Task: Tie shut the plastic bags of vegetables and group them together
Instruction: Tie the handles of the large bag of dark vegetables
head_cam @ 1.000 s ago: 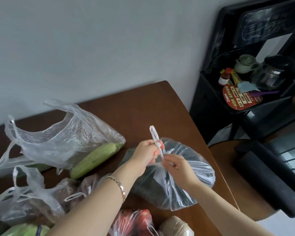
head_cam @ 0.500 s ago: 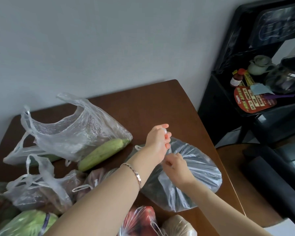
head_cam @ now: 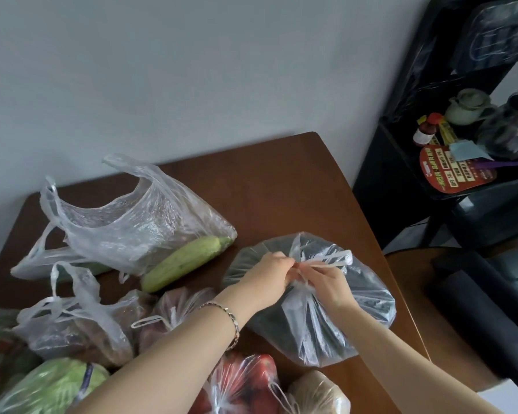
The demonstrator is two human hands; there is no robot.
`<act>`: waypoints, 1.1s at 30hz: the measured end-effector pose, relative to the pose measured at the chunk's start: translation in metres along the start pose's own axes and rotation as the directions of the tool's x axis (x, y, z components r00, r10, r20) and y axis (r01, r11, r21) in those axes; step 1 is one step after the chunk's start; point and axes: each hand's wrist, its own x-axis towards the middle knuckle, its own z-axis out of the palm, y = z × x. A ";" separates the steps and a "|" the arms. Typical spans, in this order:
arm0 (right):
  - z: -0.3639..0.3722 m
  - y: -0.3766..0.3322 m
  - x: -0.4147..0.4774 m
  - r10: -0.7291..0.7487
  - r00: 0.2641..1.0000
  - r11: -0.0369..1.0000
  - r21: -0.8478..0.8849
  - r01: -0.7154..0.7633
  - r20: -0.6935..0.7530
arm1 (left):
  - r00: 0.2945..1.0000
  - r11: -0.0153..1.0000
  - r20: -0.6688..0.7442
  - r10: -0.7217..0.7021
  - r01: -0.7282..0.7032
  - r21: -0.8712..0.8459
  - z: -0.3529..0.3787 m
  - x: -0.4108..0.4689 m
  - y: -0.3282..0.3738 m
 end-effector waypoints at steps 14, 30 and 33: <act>0.009 0.002 -0.003 -0.098 0.973 0.976 -0.213 0.052 -0.211 | 0.912 0.787 -0.185 -0.366 0.197 -0.584 0.022 -0.007 0.001; -0.005 0.004 -0.001 -0.362 0.870 0.379 -0.800 0.465 0.334 | 0.960 0.888 -0.061 -0.274 0.228 -0.399 0.007 -0.012 0.002; -0.007 -0.004 -0.003 -0.324 0.898 0.502 -0.751 0.430 0.297 | 0.960 0.882 -0.116 -0.254 0.180 -0.435 0.007 -0.014 0.001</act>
